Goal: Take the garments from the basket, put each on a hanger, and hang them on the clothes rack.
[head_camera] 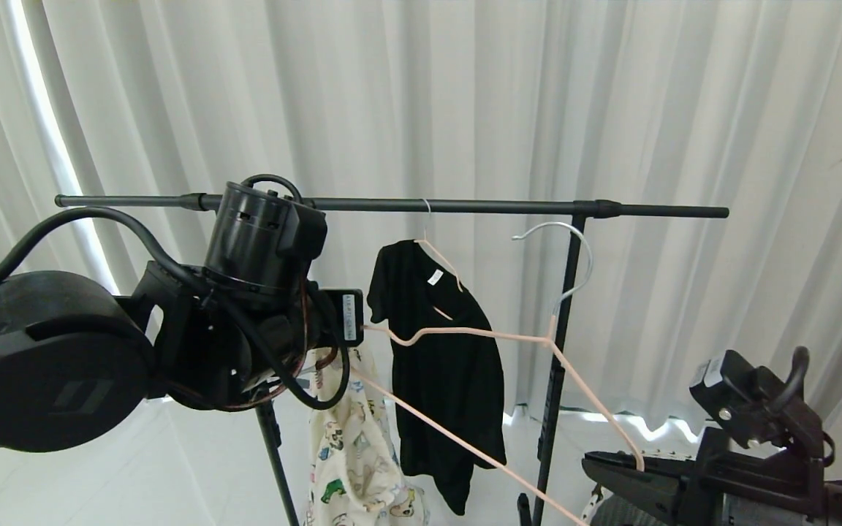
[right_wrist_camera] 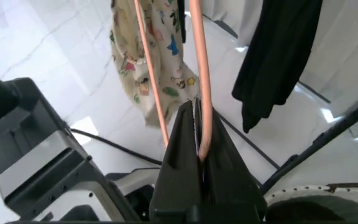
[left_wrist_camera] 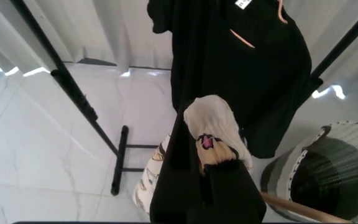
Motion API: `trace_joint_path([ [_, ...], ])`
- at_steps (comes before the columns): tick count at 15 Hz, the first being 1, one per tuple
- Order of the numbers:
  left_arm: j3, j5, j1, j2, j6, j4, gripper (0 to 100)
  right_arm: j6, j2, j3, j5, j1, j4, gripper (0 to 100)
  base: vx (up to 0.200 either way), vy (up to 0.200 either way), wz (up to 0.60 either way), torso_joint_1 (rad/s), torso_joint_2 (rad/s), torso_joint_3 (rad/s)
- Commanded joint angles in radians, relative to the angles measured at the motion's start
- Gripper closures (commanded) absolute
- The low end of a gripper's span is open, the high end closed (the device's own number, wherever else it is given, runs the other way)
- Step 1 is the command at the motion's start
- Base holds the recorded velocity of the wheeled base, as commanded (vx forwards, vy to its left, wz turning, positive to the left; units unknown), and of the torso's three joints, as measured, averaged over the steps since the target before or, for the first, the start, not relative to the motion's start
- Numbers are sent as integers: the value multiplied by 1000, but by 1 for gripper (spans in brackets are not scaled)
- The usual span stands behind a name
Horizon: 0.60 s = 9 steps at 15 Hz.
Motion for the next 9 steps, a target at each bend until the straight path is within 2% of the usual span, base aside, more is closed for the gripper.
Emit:
trace_joint_path([
  [1,-1,1,-4,-3,-1,-1,100,25,73,-20,-43,1,-20,100,0,0,0,0,0,0],
  [3,1,1,-40,-3,-7,-1,100,39,120,-40,-74,5,-63,100,0,0,0,0,0,0],
  [5,-2,2,-76,0,-50,-1,100,39,151,-45,-76,19,-105,100,0,0,0,0,0,0],
  [9,-2,-1,-155,-1,-55,-1,100,41,201,-99,-77,50,-114,100,0,0,0,0,0,0],
])
